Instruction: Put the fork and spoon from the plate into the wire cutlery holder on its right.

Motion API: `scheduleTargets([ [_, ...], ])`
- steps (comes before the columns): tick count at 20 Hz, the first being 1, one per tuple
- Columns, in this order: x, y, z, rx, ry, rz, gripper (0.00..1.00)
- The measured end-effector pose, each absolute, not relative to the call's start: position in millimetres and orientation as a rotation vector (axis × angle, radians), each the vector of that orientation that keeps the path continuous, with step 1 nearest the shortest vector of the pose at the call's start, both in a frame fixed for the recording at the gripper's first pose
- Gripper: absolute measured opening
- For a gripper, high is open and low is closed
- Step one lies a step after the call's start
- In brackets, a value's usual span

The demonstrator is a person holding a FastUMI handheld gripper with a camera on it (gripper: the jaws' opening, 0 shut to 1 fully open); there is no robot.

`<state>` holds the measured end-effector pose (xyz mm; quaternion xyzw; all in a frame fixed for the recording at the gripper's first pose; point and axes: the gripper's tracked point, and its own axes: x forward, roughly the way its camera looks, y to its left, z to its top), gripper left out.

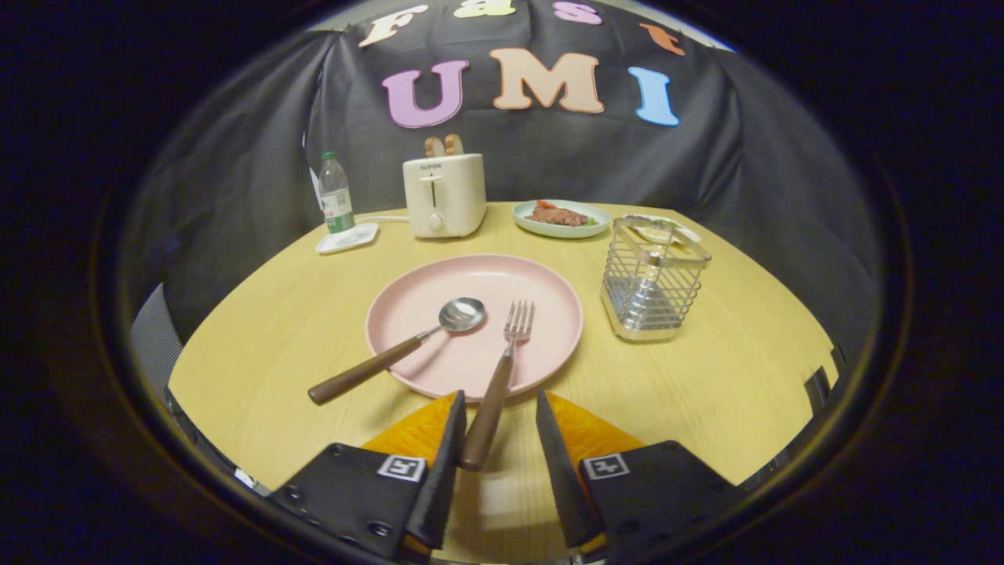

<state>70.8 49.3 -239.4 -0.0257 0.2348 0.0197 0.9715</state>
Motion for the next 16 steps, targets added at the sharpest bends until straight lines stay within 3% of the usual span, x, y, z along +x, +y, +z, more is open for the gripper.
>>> scheduleTargets([
  [5, 71, 40, -234, -0.077, 0.466, 0.000, 0.22],
  [8, 70, 38, -228, -0.091, 0.454, 0.002, 0.12],
  [16, 66, 48, -201, -0.140, 0.376, 0.086, 0.12],
])
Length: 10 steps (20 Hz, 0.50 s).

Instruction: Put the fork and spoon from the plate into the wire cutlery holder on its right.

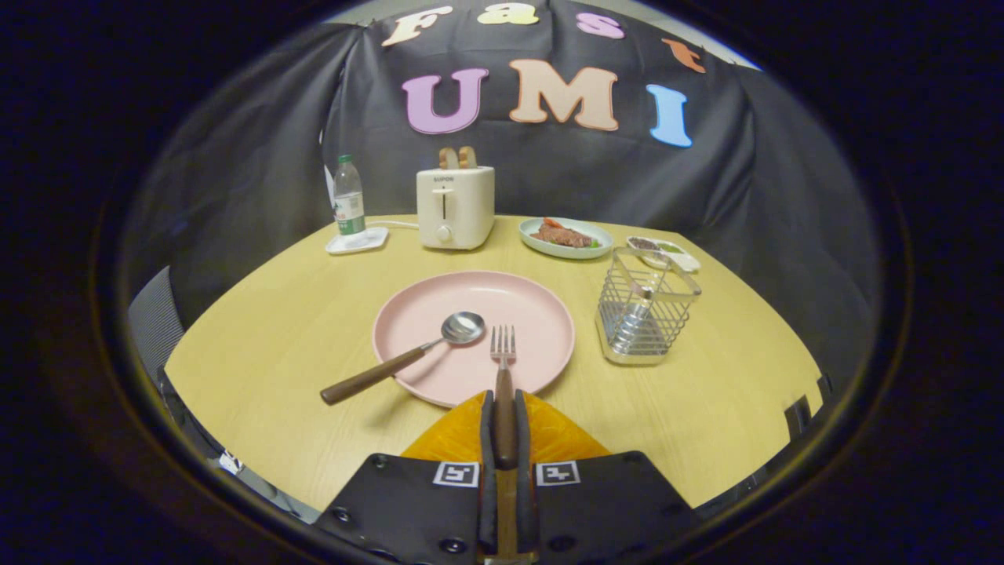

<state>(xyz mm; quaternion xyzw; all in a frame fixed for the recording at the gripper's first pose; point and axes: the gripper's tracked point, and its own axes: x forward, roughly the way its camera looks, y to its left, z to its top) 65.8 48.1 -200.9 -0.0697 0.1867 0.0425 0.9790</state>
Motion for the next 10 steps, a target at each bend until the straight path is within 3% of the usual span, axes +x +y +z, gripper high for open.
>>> scheduleTargets([
  [5, 65, 37, -192, -0.157, 0.351, 0.074, 0.05],
  [10, 61, 29, -173, -0.138, 0.345, 0.073, 0.05],
])
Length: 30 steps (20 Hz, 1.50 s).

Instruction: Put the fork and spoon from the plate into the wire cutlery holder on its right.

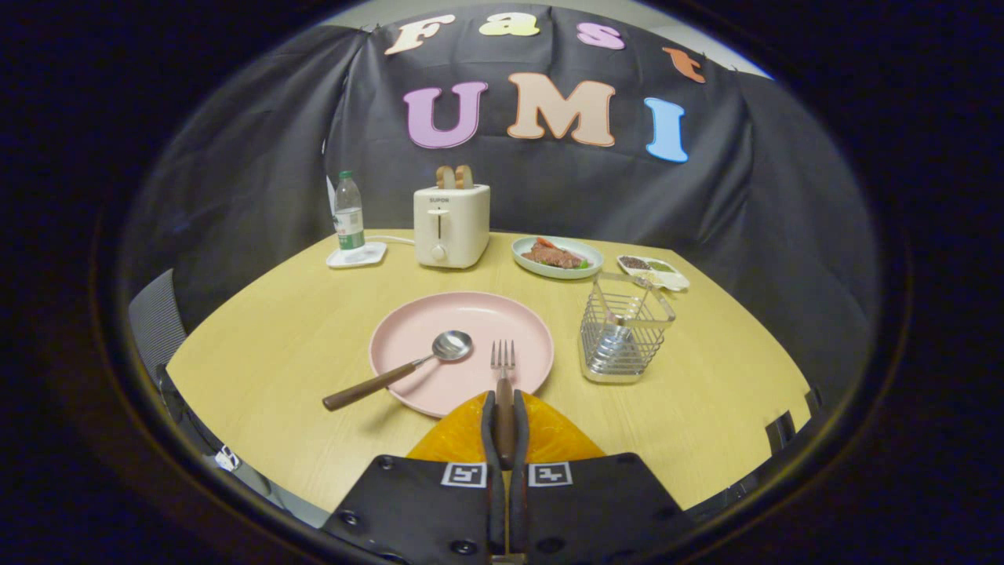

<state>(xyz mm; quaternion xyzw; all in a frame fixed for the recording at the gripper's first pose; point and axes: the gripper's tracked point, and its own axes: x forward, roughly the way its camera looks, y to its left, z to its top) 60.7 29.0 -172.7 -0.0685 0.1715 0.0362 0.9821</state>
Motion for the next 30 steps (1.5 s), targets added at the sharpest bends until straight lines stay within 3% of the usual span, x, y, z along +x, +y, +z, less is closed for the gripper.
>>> scheduleTargets([
  [14, 75, -46, -49, -0.125, 0.328, 0.077, 0.05],
  [21, 92, -102, -59, -0.192, 0.478, 0.046, 0.05],
  [30, 114, -94, -100, -0.262, 0.665, 0.108, 0.07],
])
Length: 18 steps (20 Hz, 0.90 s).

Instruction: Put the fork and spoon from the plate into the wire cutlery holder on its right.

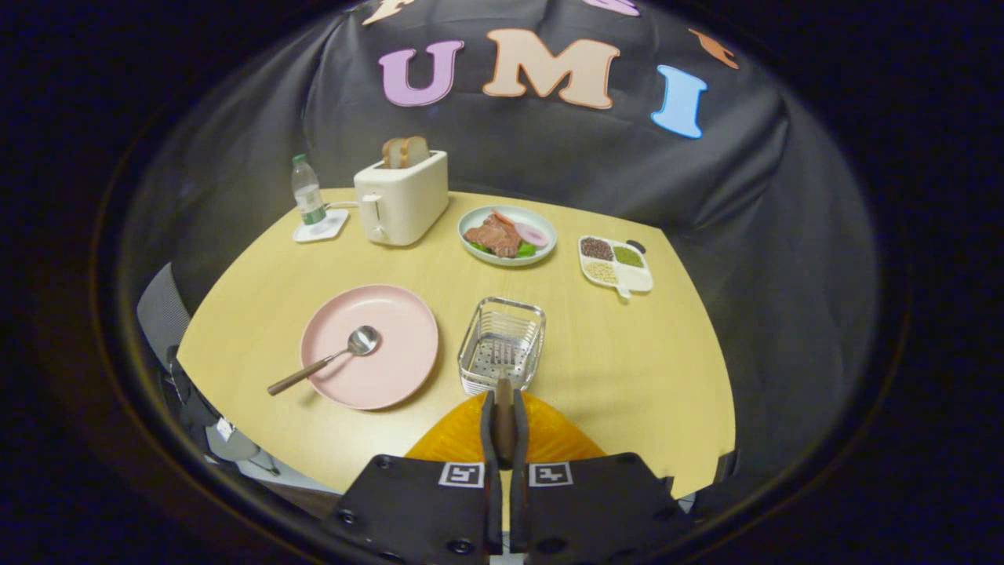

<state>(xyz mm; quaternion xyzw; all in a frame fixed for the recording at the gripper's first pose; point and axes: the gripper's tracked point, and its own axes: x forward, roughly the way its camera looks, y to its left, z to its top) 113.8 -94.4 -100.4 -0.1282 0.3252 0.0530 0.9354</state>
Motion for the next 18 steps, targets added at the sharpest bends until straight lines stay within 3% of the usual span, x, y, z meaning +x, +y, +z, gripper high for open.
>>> scheduleTargets([
  [5, 129, -97, -105, -0.266, 0.659, 0.073, 0.13],
  [15, 135, -82, -78, -0.072, 0.519, -0.002, 0.93],
  [16, 135, -82, -73, -0.053, 0.488, -0.024, 1.00],
  [18, 134, -74, -64, -0.011, 0.422, -0.058, 1.00],
])
